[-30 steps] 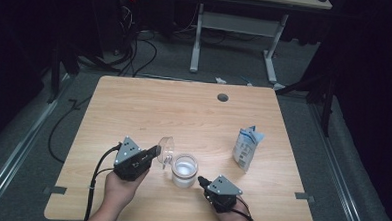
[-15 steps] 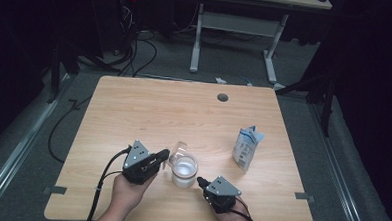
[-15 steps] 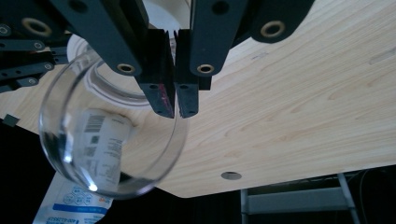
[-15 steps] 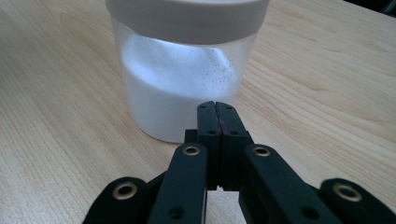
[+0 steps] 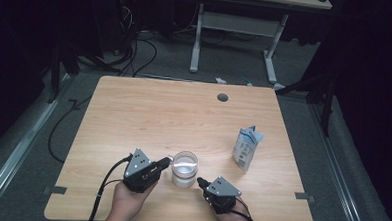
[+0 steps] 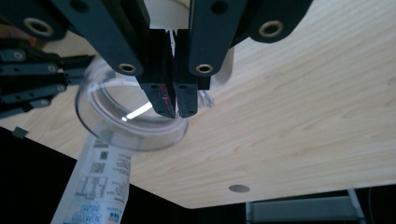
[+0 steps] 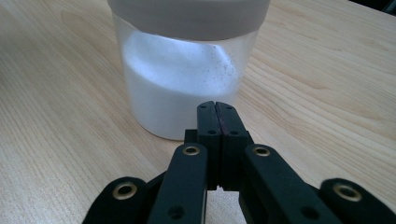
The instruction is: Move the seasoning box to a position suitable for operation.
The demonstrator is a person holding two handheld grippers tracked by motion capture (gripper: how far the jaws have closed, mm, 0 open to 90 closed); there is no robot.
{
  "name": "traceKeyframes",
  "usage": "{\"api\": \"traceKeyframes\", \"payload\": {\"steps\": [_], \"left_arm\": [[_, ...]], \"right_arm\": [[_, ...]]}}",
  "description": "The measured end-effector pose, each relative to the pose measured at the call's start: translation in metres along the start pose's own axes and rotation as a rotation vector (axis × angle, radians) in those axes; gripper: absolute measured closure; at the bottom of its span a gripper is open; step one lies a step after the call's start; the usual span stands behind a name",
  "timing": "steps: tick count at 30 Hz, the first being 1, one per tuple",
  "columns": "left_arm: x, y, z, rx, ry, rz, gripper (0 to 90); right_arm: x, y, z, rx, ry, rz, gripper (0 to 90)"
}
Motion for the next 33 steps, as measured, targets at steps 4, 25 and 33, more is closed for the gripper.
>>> {"api": "traceKeyframes", "payload": {"steps": [4,25,33], "left_arm": [[0.008,-0.002,0.013,-0.019,0.004,0.007,88.8],[0.010,-0.022,0.011,-0.036,0.045,-0.013,90.0],[0.010,-0.038,-0.001,-0.035,0.055,-0.007,90.0]], "right_arm": [[0.000,0.000,0.000,0.001,-0.001,0.002,89.5],[0.001,0.001,0.003,-0.007,-0.003,0.004,89.4],[0.005,0.002,0.004,-0.010,-0.011,0.014,89.4]]}}
Point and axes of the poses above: each handheld gripper's, and its own axes: y roughly backward along the jaws, z roughly out of its underside, x roughly to its right, the point moved 6 cm from there along -y, roughly forward along the jaws, and after that the axes turned 13 degrees about -x, right-handed, at the moved point
